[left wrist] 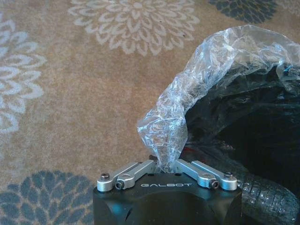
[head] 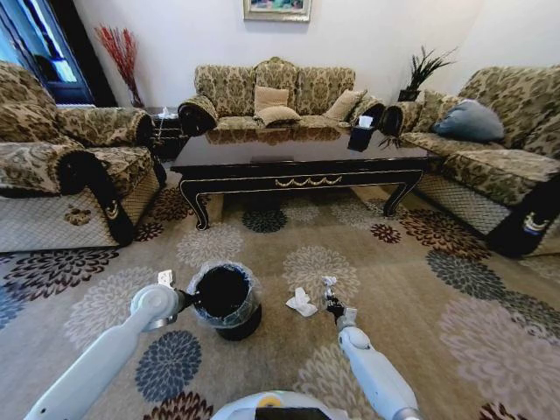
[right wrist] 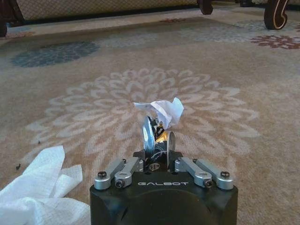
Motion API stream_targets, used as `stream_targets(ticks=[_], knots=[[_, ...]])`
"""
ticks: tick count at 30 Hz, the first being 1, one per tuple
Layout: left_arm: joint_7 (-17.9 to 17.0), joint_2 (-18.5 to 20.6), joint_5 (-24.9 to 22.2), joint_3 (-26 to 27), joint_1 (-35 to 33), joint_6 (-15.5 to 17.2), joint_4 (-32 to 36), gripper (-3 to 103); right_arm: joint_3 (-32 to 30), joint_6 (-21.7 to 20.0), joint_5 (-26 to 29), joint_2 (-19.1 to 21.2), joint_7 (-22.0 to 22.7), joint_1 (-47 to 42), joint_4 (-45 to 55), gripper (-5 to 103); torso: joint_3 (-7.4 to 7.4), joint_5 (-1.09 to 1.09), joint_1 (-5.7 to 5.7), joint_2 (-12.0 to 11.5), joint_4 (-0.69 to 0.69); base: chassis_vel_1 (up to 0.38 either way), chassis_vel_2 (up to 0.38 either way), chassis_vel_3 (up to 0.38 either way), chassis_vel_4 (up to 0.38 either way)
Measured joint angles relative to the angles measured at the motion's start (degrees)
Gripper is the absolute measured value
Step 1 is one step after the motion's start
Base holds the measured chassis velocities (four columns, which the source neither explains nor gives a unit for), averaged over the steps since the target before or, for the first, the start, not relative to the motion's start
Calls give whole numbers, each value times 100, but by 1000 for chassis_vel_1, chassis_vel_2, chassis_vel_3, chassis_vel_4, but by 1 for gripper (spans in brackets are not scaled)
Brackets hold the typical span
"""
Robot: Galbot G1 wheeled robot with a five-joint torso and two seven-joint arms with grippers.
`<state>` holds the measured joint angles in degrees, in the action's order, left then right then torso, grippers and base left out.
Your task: Move to the front of the table and pick up the trash from the floor, then place it into the trash bin.
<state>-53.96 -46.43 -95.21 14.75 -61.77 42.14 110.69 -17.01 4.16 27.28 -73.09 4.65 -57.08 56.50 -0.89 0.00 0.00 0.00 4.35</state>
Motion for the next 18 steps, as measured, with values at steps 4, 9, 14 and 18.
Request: stream_targets(ticks=[4,9,14,18], knots=[[0,5,6,26,-51,0,92,0,-50,0,51,38,0,-47,90,24,0,0,0,0,-2,0,0,0,0],[2,7,0,91,-86,0,139,0,-99,4,55,111,15,-185,396,24,0,1,0,0,-1,0,0,0,0],[1,-33,34,58,-114,0,178,0,-80,60,37,254,18,-525,1229,24,0,0,0,0,-2,0,0,0,0],[3,-63,44,10,-133,0,263,0,-73,140,30,399,14,-790,1749,24,0,0,0,0,-1,0,0,0,0]])
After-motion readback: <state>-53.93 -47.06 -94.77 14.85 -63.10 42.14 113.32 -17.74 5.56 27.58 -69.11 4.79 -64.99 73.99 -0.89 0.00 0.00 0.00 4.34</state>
